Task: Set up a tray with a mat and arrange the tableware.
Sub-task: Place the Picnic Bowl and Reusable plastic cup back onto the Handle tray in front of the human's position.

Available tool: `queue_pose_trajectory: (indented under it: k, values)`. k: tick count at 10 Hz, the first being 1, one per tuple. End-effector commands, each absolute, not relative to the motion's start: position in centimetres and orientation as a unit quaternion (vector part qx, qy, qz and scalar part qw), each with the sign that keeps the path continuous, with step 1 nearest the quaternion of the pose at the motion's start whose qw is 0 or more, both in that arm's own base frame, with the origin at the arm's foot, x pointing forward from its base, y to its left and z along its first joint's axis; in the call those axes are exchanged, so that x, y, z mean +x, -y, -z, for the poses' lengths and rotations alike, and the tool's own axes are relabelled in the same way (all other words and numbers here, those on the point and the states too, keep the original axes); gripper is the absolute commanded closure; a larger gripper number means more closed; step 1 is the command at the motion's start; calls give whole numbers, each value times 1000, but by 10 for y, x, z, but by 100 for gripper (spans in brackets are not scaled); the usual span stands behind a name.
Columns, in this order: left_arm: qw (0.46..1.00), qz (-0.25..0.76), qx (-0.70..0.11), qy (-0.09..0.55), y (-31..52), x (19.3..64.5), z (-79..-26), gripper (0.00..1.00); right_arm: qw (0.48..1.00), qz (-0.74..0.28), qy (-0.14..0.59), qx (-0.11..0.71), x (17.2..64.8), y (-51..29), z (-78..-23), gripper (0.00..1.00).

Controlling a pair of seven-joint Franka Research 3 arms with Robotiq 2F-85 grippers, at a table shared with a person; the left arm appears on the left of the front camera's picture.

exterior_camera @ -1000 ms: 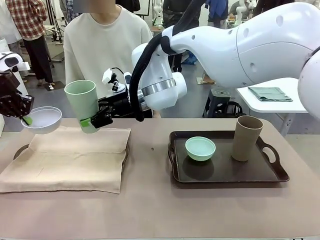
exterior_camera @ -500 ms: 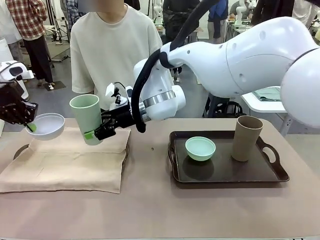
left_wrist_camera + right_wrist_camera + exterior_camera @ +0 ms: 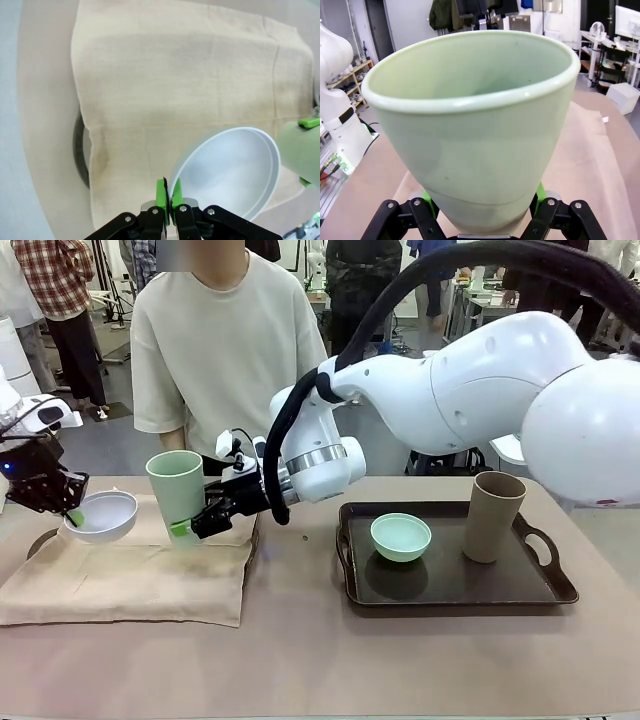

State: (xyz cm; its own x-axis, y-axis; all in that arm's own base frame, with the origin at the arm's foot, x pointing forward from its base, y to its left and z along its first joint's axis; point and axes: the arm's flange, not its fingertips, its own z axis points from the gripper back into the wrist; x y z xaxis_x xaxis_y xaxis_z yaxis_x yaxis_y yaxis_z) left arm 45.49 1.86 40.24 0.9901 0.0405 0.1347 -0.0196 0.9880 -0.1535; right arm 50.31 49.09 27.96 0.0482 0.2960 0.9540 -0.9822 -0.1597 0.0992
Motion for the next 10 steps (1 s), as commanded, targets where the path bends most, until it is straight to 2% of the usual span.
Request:
queue_pose_trajectory:
  k: [1,3,6,10]
  values:
    - [993,-4,-91,71,-23,462,-388,96,539,-575,367,494,506,-490,-263,19]
    - [996,-16,-71,51,-20,461,-382,96,558,-578,361,475,505,-490,-260,19]
    - [996,-17,-77,52,-19,460,-380,96,553,-584,345,485,506,-487,-253,19]
    - [996,-19,-69,47,-10,464,-362,96,546,-588,358,478,505,-483,-251,19]
